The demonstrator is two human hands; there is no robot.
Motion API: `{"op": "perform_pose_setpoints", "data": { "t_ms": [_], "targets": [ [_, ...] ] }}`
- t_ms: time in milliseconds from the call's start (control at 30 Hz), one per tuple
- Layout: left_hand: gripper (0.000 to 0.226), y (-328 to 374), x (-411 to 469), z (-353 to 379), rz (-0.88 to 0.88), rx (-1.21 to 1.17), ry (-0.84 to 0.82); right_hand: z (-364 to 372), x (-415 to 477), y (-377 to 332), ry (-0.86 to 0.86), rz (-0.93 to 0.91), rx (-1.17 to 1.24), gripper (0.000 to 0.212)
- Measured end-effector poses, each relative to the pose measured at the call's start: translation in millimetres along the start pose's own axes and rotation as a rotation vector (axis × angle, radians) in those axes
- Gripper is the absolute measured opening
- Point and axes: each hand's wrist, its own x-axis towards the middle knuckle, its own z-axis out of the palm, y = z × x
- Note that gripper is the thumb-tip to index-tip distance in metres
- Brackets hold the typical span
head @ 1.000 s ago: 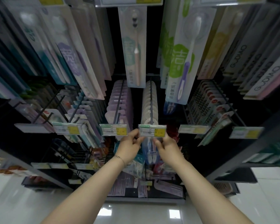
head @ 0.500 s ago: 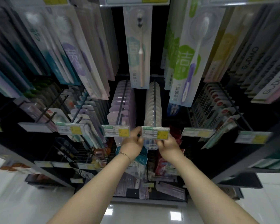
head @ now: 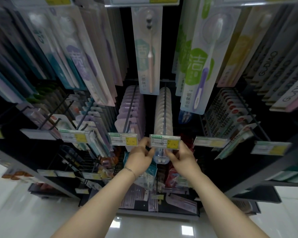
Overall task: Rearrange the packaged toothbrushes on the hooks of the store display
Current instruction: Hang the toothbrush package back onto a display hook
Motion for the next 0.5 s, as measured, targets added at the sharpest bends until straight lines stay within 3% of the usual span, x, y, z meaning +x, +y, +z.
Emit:
{"op": "perform_pose_setpoints", "data": {
  "t_ms": [267,500],
  "targets": [
    [0.024,-15,5,-2,-0.093,0.068,-0.004,-16,0,10,0.045,0.021,-0.138,0.023],
    [0.027,-26,8,-4,-0.101,0.3,0.032,-25,13,16,-0.015,0.107,-0.209,0.022]
  ]
}}
